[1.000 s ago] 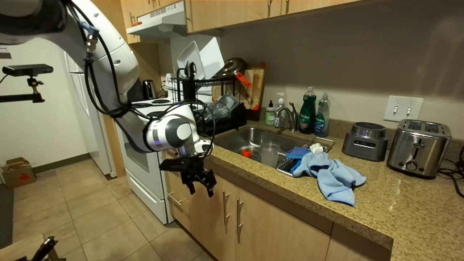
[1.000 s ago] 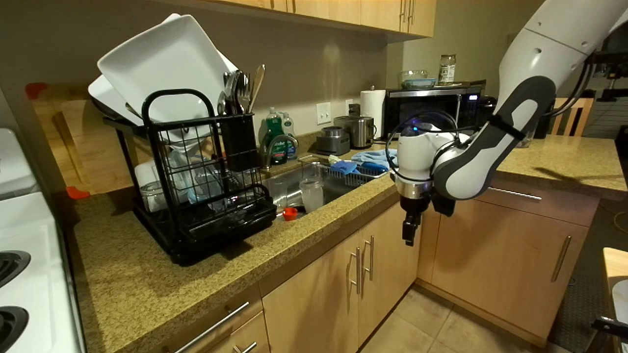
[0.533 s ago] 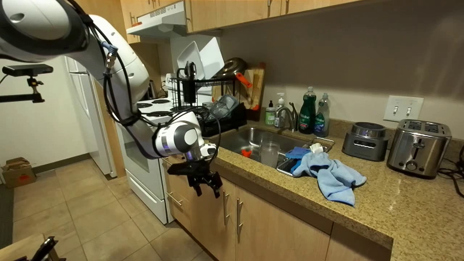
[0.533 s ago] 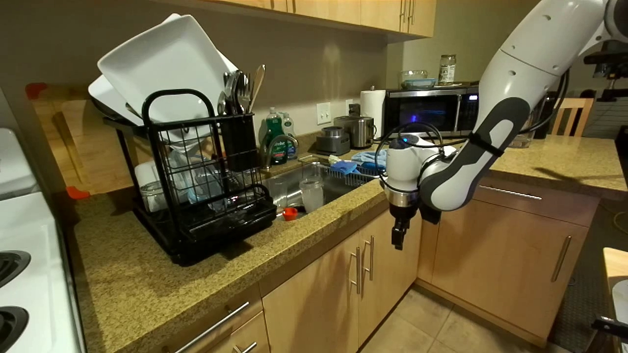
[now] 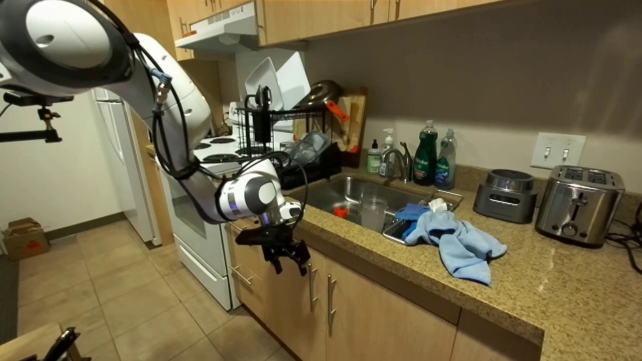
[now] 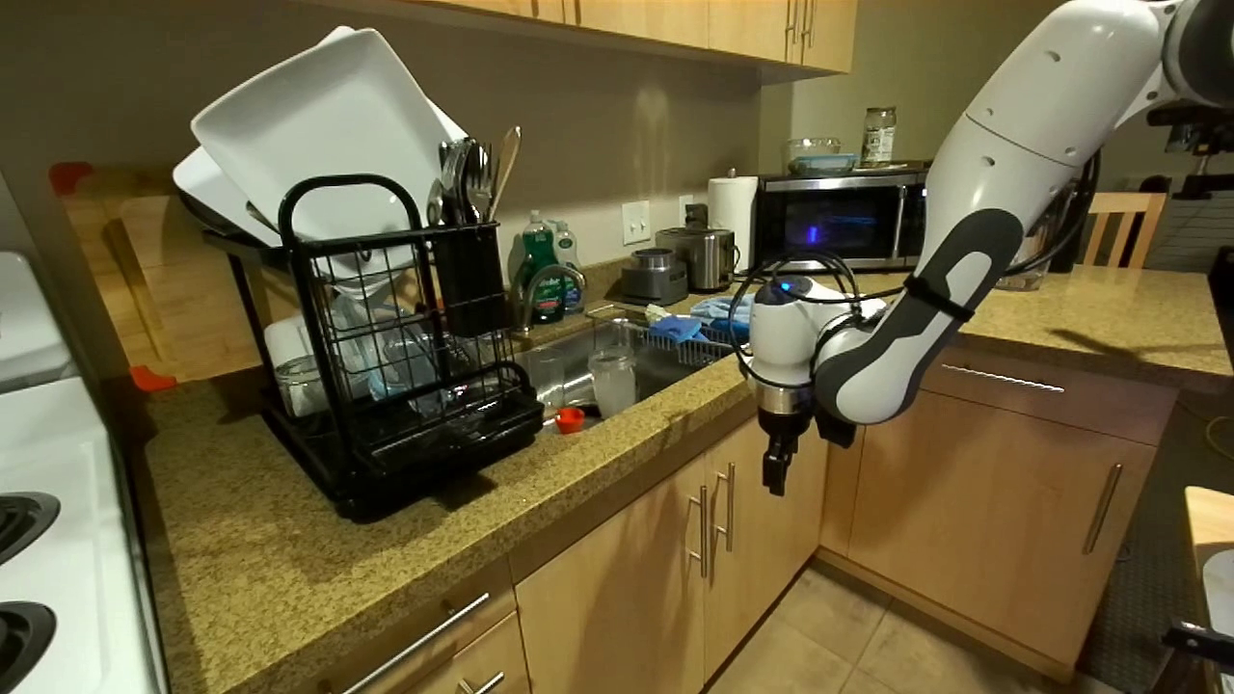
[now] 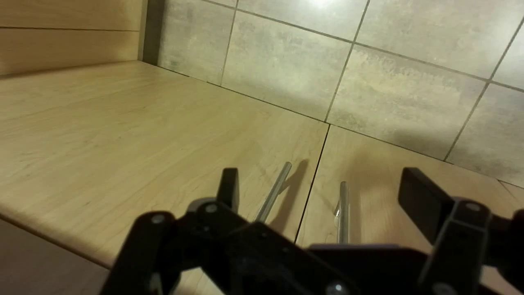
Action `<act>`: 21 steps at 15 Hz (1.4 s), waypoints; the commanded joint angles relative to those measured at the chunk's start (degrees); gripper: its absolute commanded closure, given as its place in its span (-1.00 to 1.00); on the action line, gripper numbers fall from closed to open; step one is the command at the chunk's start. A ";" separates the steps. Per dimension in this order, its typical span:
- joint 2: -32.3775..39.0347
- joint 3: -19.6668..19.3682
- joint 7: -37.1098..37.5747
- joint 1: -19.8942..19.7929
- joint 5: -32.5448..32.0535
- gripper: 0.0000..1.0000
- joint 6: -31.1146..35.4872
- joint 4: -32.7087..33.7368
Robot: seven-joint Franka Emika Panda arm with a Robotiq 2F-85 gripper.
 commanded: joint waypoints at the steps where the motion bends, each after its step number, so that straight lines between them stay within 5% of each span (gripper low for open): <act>1: 0.04 -0.39 -0.40 0.40 0.56 -1.00 -0.02 0.05; 11: 5.02 1.31 -1.38 -0.20 1.69 -1.00 2.81 1.37; 21: 10.02 -0.47 -3.64 -0.03 2.33 -1.00 14.82 4.29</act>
